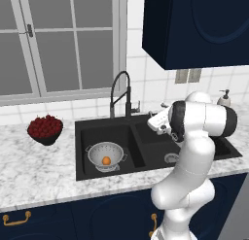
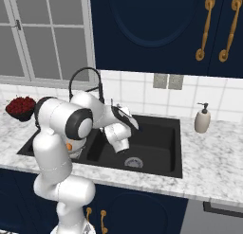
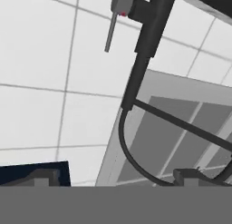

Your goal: Put the colander in the sink, put the tangerine in the colander, and turn on the sink faucet and pour water over the colander.

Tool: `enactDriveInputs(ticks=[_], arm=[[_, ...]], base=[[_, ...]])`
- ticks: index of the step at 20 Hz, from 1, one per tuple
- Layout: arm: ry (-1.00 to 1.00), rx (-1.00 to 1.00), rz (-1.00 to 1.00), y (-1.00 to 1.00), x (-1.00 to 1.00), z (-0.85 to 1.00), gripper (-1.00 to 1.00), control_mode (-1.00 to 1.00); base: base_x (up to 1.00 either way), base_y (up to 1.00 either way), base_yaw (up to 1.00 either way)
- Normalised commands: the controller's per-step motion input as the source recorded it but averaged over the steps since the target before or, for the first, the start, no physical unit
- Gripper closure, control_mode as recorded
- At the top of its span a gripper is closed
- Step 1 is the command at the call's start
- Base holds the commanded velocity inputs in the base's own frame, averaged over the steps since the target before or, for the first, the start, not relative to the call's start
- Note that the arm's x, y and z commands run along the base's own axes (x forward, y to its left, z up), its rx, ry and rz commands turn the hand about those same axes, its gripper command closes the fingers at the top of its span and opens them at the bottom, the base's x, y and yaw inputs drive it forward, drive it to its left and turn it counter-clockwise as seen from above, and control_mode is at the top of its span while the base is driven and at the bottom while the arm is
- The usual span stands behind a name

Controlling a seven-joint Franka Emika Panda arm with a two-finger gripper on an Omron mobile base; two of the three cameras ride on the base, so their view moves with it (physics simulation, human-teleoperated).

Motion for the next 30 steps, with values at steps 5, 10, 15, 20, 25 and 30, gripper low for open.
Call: enactDriveInputs(ticks=[5,10,15,20,25,30], arm=[[0.06,0.15,0.00,0.07,0.33,-0.14,-1.00,-1.00],[0.04,0.05,0.00,0.12,0.30,0.00,-1.00,-1.00],[0.00,0.00,0.00,0.15,0.38,0.00,-1.00,-1.00],[0.00,0.00,0.00,0.11,0.45,0.00,-1.00,-1.00],[0.01,0.00,0.00,0.08,0.46,-0.09,-1.00,-1.00],[0.08,0.00,0.00,0.00,0.40,-0.43,-1.00,-1.00]], base=[[0.00,0.00,0.00],[0.00,0.00,0.00],[0.00,0.00,0.00],[0.00,0.00,0.00],[0.00,0.00,0.00],[0.00,0.00,0.00]])
